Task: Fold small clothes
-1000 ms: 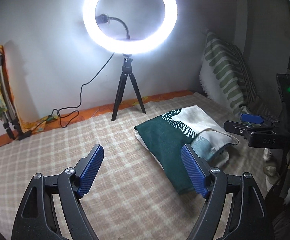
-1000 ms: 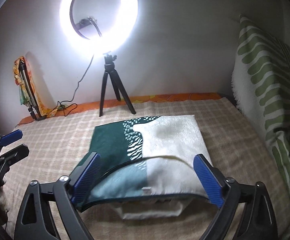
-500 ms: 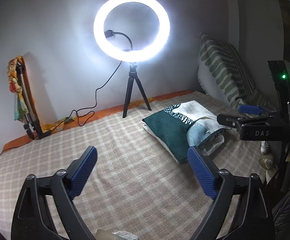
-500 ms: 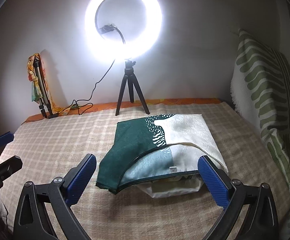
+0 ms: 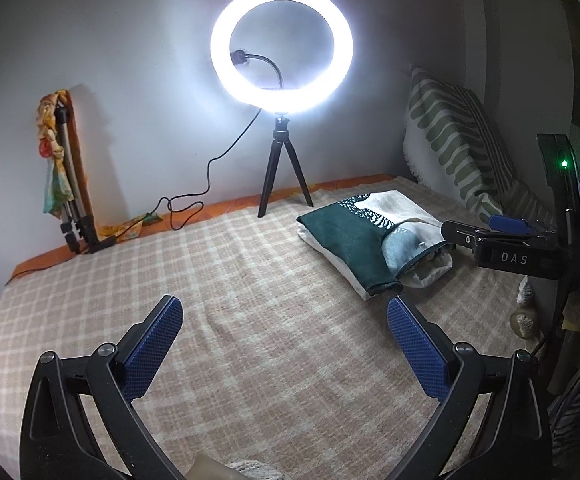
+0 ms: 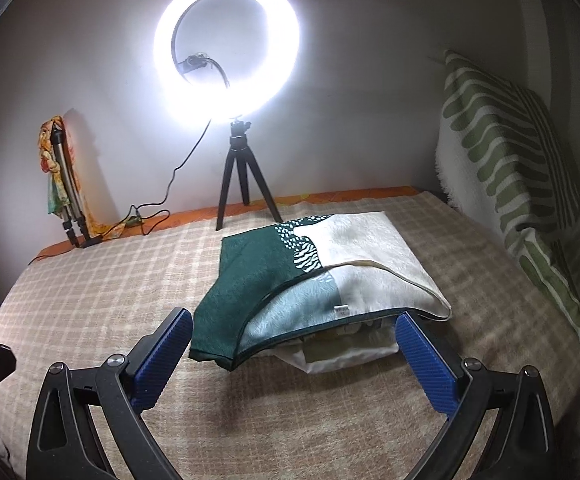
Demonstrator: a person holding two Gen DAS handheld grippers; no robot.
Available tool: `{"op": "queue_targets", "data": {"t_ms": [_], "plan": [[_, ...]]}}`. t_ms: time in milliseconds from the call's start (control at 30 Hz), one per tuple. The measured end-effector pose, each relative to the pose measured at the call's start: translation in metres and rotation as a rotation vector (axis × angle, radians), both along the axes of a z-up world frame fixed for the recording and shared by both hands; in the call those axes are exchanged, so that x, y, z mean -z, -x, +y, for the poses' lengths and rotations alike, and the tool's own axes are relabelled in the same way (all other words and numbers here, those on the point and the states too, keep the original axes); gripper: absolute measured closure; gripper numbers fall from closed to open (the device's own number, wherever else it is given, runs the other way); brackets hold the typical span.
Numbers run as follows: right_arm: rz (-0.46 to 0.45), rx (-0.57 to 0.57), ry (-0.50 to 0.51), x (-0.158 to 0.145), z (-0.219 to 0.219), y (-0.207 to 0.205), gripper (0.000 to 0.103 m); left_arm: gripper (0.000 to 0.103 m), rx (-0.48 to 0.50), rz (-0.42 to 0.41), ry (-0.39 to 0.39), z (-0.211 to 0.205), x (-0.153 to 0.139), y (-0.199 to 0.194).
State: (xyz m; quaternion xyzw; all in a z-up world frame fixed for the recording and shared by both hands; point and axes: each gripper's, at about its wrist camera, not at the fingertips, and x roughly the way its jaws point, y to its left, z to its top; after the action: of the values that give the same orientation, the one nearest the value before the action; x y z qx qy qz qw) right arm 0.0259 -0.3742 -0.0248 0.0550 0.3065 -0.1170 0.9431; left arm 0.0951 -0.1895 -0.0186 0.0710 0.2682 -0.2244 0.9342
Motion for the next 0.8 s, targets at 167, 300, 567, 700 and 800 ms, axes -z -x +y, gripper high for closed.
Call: {"op": "queue_targets", "data": {"t_ms": [167, 300, 567, 700, 800], "plan": [[-0.013, 0.017, 0.021, 0.004, 0.006, 0.002, 0.000, 0.001, -0.022, -0.030, -0.016, 0.005, 0.008, 0.005], [-0.031, 0.019, 0.054, 0.003, 0.013, 0.005, 0.000, 0.001, -0.043, -0.044, -0.035, 0.010, 0.014, 0.008], [-0.053, 0.013, 0.061, 0.000, 0.020, 0.007, 0.000, 0.001, -0.057, -0.043, -0.045, 0.015, 0.017, 0.008], [-0.062, 0.015, 0.054, -0.001, 0.021, 0.008, 0.000, 0.001, -0.055, -0.057, -0.054, 0.014, 0.016, 0.011], [-0.067, 0.018, 0.054, -0.002, 0.022, 0.009, 0.000, 0.001, -0.055, -0.055, -0.055, 0.015, 0.015, 0.012]]}}
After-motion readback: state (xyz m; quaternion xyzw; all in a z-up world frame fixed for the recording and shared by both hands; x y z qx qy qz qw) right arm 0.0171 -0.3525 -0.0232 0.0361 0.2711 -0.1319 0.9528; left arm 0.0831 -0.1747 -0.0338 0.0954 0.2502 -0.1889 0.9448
